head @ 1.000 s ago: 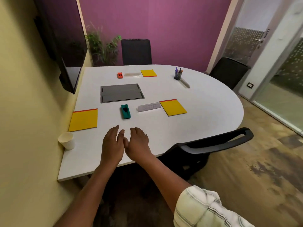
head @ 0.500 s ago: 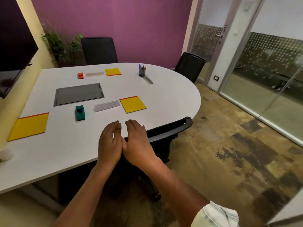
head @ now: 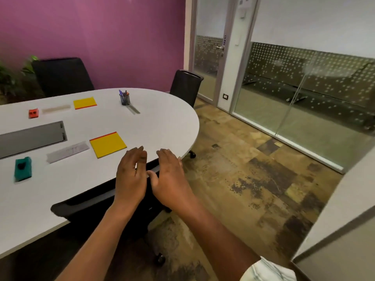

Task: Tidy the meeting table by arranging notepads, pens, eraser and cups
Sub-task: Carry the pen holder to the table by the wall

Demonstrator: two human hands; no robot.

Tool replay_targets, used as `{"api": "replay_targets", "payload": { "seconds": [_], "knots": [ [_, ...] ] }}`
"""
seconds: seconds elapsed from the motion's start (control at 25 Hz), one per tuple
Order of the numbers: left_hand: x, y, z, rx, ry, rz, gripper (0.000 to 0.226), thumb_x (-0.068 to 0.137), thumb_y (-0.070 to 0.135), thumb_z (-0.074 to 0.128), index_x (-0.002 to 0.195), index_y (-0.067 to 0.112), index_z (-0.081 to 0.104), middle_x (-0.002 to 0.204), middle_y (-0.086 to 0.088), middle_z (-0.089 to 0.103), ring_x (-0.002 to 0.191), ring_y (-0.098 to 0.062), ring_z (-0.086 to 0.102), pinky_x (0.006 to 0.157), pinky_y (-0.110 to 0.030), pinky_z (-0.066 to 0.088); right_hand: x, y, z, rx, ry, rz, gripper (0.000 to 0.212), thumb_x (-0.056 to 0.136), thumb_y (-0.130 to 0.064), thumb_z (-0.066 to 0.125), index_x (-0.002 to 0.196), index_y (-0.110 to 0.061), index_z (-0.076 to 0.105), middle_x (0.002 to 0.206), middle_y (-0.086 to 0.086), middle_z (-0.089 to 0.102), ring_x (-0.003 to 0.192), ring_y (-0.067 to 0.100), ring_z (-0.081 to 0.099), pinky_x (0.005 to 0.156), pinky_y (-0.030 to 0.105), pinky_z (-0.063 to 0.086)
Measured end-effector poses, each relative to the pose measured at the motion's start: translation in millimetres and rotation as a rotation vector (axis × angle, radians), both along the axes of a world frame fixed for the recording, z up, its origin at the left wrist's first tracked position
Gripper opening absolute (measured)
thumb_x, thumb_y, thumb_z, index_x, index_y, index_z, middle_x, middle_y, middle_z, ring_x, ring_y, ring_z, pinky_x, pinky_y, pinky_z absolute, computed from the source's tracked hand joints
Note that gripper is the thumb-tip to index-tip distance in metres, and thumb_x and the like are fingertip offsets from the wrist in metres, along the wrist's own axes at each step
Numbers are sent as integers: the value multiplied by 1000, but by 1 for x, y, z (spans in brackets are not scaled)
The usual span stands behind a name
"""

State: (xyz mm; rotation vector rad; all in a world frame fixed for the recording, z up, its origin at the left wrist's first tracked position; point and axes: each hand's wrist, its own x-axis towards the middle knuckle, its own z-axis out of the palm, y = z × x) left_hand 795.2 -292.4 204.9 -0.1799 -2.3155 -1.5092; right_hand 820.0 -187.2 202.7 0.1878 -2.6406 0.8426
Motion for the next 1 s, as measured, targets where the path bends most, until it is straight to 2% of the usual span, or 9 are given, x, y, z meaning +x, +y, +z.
{"api": "replay_targets", "payload": {
  "seconds": [0.16,0.28,0.36,0.44,0.52,0.64,0.76,0.88,1.0],
  "knots": [
    [-38,70,2,-2,47,-112,32,99,30,41,123,19,59,134,2,55,128,-17,45,107,-36,36,-25,72,-1,-35,-2,-130,60,97,-27,50,148,-5,26,154,11,26,146,22,15,121,43,5],
    [-75,127,-2,1,25,-202,38,99,36,38,128,18,56,137,1,53,130,-16,44,110,-40,36,-53,126,-2,-33,-43,-223,63,97,-28,49,150,-8,21,157,10,20,147,20,9,121,43,2],
    [-100,163,-3,17,35,-255,40,99,36,37,129,17,55,136,1,53,128,-14,45,109,-36,36,-74,159,-2,-34,-86,-274,65,98,-29,48,151,-9,17,158,9,16,148,20,6,121,43,1],
    [-133,201,-1,54,63,-313,37,99,32,38,126,17,57,132,5,55,122,-5,47,106,-27,36,-103,193,-2,-23,-106,-323,66,98,-31,48,151,-10,14,159,9,13,148,20,4,121,42,2],
    [-171,238,4,80,90,-356,35,99,30,38,125,17,58,123,13,53,111,8,46,97,-7,33,-138,227,1,-19,-97,-372,66,98,-32,48,152,-11,15,159,8,13,148,19,4,121,41,3],
    [-232,284,13,110,84,-385,37,98,30,38,126,13,57,118,15,49,107,5,45,84,10,27,-197,271,6,-42,-73,-449,66,98,-34,48,152,-14,16,159,6,14,147,16,6,121,40,7],
    [-286,323,14,100,104,-417,41,97,34,36,126,14,57,119,12,52,104,5,47,82,8,29,-250,309,8,-66,-34,-489,64,98,-36,48,151,-14,19,158,5,18,146,17,10,120,41,13],
    [-333,362,11,64,89,-446,48,96,42,32,128,15,56,124,6,56,109,4,46,83,8,29,-292,353,7,-87,-22,-528,63,98,-37,47,150,-12,22,157,7,20,146,18,14,120,40,17],
    [-371,397,6,8,86,-499,55,94,48,29,134,18,51,132,9,50,118,4,42,89,7,26,-326,398,3,-131,8,-564,63,97,-37,48,149,-12,23,157,7,21,145,18,16,119,39,19]
  ]
}}
